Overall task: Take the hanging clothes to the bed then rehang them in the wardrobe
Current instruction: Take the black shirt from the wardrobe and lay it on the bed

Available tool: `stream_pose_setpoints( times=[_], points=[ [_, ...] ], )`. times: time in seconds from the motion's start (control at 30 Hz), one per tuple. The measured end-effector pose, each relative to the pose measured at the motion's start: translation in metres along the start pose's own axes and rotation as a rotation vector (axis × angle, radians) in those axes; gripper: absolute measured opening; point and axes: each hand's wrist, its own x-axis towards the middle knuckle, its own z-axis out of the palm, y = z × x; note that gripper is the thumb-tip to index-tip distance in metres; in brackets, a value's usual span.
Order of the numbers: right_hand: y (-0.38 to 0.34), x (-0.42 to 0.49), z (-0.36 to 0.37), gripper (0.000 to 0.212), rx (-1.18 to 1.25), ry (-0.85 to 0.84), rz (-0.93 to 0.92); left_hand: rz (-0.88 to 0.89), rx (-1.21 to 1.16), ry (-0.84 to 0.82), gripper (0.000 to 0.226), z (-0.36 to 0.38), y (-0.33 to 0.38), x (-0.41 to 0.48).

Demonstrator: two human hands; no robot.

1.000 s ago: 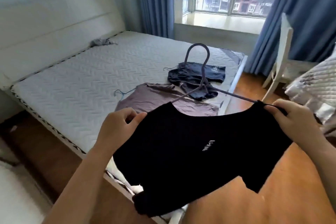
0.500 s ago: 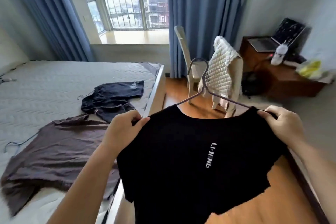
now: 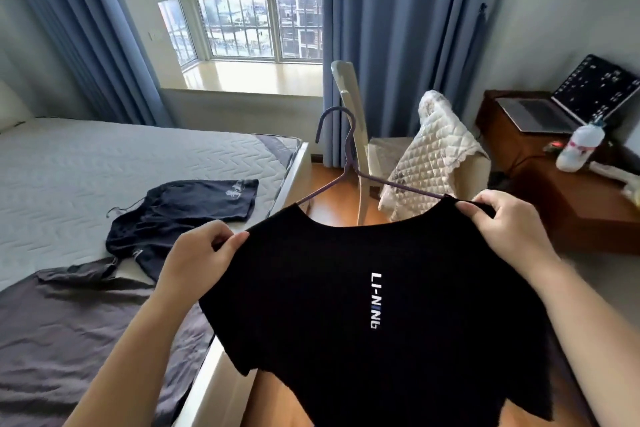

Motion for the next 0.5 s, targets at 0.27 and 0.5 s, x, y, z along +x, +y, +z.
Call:
stream_pose_setpoints(
  times=[0.27,0.5],
  points=[
    [-0.004,0.189,0.098,0.026,0.072,-0.169,0.012,-0.161,-0.046,0.034,0.02,0.046,-0.029,0.171],
    [0.016,0.348,0.188,0.024,0.126,-0.206,-0.038,-0.27,-0.008,0.075,0.021,0.093,-0.038,0.307]
  ],
)
